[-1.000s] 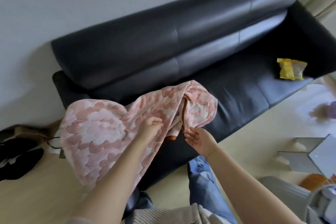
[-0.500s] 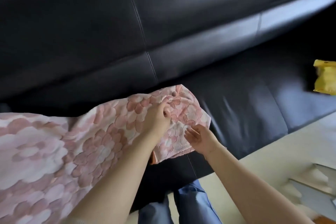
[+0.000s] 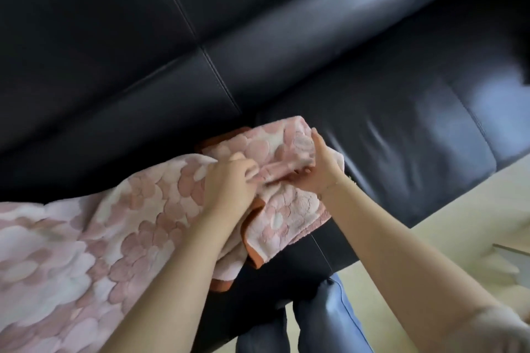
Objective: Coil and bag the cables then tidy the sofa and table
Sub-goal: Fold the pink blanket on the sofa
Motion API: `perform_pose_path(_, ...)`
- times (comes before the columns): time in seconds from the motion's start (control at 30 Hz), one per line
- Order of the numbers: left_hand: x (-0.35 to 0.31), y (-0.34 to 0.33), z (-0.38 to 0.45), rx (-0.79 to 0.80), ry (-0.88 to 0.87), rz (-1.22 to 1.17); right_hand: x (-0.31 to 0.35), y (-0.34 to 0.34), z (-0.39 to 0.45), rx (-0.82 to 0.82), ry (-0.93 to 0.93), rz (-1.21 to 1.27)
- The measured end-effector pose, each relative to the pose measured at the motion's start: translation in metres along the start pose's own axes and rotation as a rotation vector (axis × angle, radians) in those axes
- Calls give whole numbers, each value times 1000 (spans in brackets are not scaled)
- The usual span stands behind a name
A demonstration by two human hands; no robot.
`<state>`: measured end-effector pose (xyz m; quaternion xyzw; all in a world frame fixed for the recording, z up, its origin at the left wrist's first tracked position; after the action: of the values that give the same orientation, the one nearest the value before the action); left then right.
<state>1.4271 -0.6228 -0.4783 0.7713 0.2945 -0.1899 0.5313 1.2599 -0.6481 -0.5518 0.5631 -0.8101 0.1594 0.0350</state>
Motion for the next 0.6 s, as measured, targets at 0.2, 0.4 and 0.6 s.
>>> perform_pose_path(0.2, -2, 34, -58, 28, -42, -123, 13, -1, -3, -94, 255, -108)
perform_pose_path(0.4, -18, 78, -81, 183, -105, -369, 49, -38, -144, 45, 478, 84)
perform_pose_path(0.6, -47, 80, -99, 282, -187, -461, 55, 4, -184, 22, 670, 386)
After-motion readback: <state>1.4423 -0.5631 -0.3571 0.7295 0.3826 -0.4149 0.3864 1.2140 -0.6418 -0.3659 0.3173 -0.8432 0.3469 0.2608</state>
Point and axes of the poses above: each hand's wrist, its own z-axis towards the middle knuckle, its own y-axis out of the back of the hand, x = y × z, the point moved 3 cm from there along z, towards the middle knuckle, and after that the axes turned 13 degrees about -z, right-handed, at the moved point
